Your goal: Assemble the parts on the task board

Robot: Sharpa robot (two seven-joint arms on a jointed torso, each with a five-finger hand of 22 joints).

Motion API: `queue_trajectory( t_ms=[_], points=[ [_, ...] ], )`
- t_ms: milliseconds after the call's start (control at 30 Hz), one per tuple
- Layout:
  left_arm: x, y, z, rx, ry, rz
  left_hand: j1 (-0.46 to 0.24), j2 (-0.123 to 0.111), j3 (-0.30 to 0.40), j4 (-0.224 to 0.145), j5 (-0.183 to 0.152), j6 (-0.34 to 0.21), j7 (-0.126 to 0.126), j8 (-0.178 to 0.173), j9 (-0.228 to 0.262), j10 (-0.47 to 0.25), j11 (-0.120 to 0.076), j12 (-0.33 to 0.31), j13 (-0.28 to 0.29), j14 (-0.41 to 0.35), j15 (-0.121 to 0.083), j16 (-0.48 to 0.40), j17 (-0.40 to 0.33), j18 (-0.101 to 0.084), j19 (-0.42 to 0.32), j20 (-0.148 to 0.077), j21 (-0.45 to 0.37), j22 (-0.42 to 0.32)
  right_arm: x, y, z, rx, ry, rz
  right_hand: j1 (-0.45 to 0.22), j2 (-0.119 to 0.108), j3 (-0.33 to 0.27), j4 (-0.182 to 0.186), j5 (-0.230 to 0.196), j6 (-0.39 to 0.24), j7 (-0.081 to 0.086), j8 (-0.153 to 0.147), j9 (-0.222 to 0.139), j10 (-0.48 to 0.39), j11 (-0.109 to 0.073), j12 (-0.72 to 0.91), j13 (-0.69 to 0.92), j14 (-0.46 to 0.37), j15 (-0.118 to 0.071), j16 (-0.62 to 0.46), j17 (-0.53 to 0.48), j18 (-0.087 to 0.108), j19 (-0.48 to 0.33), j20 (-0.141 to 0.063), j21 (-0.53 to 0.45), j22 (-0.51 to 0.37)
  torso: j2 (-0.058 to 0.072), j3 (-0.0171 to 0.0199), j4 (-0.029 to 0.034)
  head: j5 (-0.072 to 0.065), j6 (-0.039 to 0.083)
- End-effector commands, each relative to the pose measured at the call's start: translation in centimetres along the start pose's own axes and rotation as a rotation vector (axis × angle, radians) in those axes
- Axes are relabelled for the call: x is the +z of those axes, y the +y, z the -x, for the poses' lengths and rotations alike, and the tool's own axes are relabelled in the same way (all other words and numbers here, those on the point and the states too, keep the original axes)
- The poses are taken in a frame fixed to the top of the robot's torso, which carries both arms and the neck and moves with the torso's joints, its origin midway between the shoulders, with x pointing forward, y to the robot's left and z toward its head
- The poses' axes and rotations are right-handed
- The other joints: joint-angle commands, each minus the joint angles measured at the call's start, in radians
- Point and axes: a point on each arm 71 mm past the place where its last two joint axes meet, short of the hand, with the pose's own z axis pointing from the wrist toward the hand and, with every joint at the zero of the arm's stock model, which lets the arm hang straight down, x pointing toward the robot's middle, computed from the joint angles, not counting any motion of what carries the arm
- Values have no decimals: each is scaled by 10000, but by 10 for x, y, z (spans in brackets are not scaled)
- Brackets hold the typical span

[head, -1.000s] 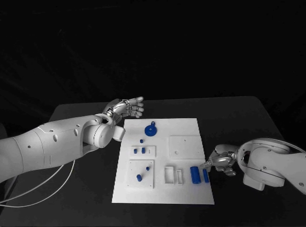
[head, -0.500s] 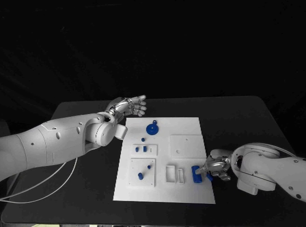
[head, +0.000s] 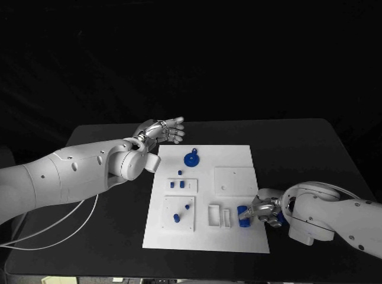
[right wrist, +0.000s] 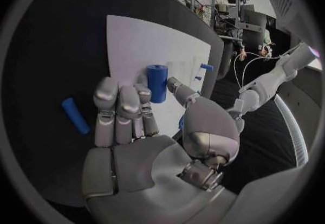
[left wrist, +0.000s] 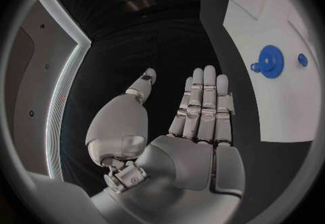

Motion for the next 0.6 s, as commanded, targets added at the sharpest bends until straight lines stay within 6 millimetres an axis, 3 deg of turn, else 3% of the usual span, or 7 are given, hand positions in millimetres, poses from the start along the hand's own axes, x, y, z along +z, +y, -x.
queue_trajectory(
  t_ms=[33, 600],
  points=[
    [0, -1, -2, -119, 152, -101, 9, 134, -39, -49, -24, -87, 16, 9, -14, -64, 38, -42, -16, -48, 43, -56, 12, 147, 12, 23, -71, -5, 4, 1, -5, -319, -188, -6, -95, -13, 18, -94, -13, -2, 100, -83, -47, -27, -38, 55, 8, -48, -17, 38, -1, 1015, -47, -5, 58, 190, 1, -5, 3, 14, -29],
    [0, -1, -3, -130, 185, -56, 7, 154, -54, -61, -24, -90, 20, 10, -19, -67, 41, -46, -18, -48, 47, -74, 31, 146, 15, 30, -81, -1, 14, 18, -11, -400, -558, 432, -248, -134, 87, -214, -13, -50, 120, -168, -39, -41, -21, 23, 1, -57, -1, 12, -34, 1015, -73, 21, 63, 166, 3, -18, 7, 3, -81]
  ],
)
